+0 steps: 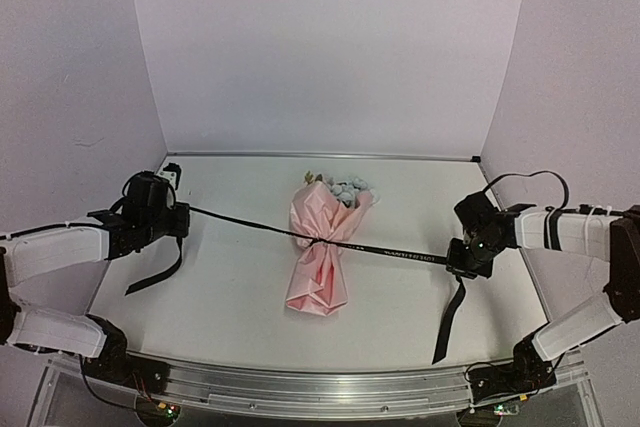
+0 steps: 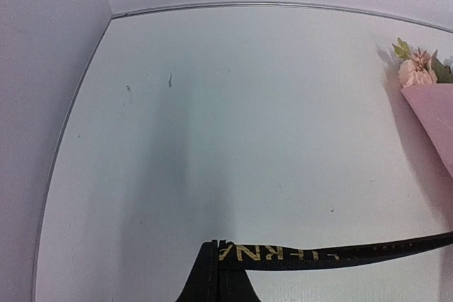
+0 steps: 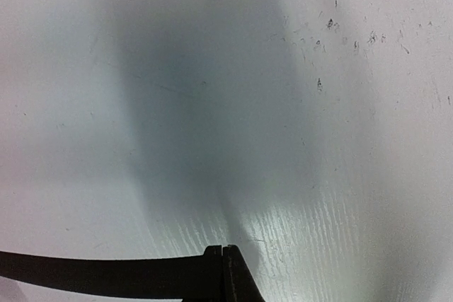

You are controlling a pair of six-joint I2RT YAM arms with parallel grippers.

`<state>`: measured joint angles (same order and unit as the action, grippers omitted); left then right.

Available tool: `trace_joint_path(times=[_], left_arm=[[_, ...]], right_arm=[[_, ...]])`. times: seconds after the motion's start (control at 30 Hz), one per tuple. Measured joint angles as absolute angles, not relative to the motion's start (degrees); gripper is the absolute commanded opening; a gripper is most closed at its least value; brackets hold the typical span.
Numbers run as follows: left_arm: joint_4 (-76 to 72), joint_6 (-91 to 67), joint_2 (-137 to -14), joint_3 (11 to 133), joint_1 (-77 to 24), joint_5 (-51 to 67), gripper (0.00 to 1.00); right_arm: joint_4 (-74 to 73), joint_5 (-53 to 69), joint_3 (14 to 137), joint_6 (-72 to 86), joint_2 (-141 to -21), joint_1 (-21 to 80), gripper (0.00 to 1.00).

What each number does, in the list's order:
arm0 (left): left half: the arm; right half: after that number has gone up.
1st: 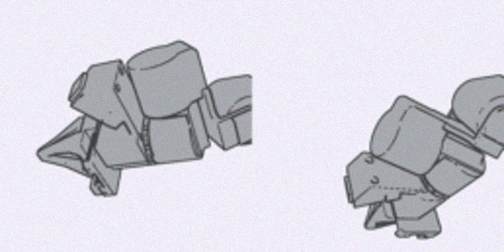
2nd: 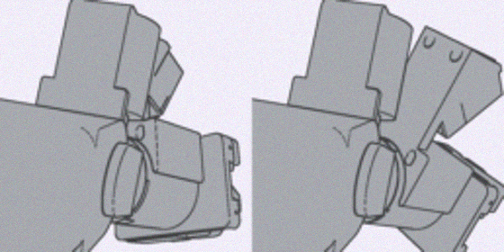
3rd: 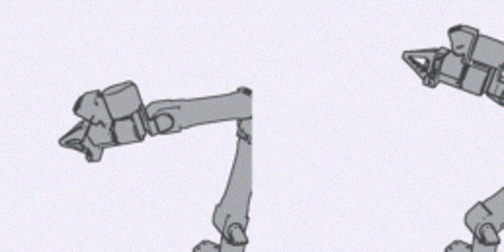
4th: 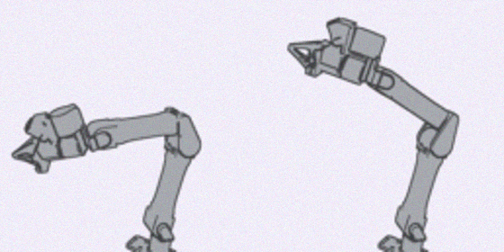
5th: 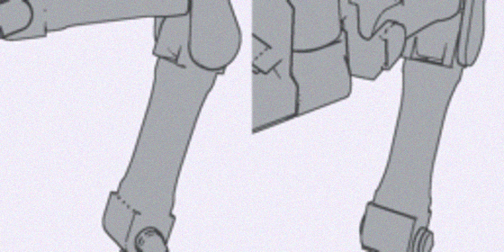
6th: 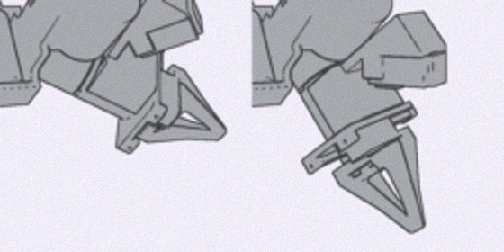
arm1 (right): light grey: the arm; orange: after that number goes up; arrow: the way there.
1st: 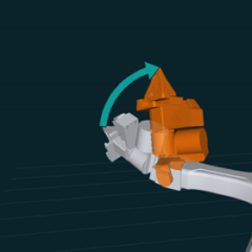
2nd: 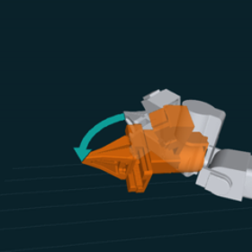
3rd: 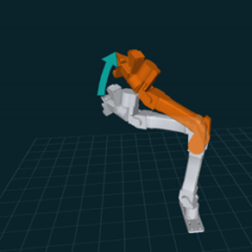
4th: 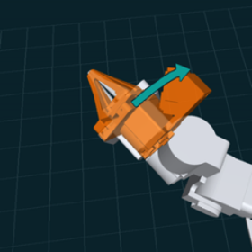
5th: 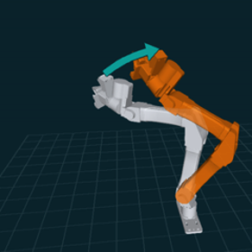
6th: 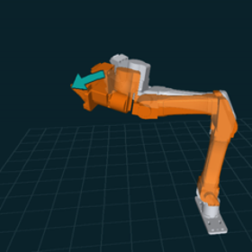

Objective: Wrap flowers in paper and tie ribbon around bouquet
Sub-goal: Tie the ribbon around the folded bouquet.

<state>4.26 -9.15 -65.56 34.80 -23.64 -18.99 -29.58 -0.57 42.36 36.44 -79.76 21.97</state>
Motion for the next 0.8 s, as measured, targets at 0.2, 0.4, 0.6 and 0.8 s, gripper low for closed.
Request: trace_joint_path(times=[0.2, 0.4, 0.6, 0.8], left_arm=[[5.4, -12.5, -64.2, 32.3, -20.9, -17.2, 0.00], [6.0, -14.0, -64.0, 32.0, -20.5, -15.7, 0.00], [6.0, -15.9, -62.0, 30.7, -18.9, -14.6, 0.00], [6.0, -17.6, -59.5, 29.5, -17.8, -11.8, 0.00]], right_arm=[[-28.1, 6.0, 40.0, 38.9, -77.0, 16.0, 0.00], [-29.7, 10.5, 39.3, 39.0, -74.6, 11.6, 0.00], [-31.8, 13.9, 39.3, 38.9, -73.9, 9.6, 0.00], [-33.7, 17.6, 39.3, 38.9, -72.1, 5.9, 0.00]])
